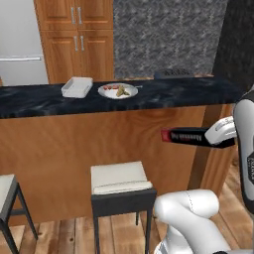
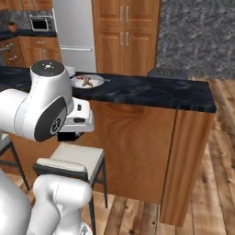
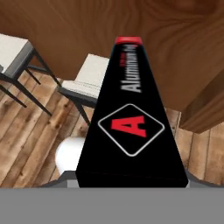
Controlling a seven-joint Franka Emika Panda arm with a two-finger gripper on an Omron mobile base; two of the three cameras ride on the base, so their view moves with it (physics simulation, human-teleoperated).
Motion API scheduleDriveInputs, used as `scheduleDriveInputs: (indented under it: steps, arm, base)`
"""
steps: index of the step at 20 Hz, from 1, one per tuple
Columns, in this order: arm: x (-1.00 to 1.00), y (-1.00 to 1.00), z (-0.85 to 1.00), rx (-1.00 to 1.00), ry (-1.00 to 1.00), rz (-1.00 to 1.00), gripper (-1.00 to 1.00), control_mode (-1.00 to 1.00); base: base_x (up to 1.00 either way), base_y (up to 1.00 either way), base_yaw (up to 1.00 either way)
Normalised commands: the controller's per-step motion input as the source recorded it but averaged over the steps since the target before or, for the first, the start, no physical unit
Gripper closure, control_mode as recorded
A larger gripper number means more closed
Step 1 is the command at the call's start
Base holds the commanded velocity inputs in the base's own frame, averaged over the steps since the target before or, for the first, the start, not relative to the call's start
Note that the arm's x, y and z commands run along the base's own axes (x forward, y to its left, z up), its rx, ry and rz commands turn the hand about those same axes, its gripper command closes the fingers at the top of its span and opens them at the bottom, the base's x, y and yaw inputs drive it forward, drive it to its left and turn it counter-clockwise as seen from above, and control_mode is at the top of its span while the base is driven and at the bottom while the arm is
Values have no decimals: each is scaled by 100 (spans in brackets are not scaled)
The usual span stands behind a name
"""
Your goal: Retrieve the tupperware and aluminum foil from the cabinet and place them on the dining counter near the plate with kebab skewer and mushroom to prepare for storing leftovers.
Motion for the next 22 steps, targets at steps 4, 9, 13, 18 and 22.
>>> scheduleDriveInputs:
  steps: [4,9,13,18,22]
  arm:
    - [0,0,0,0,0,0,100,100]
    - [0,-14,18,0,-17,-5,100,-100]
    - [0,-36,46,1,-40,-4,100,-100]
    - [0,-5,50,0,-32,0,100,-100]
    - [23,0,29,0,-33,0,100,-100]
  base:
    - [48,41,-35]
    - [10,-2,-15]
    - [0,0,0]
    - [0,0,0]
    - [0,0,0]
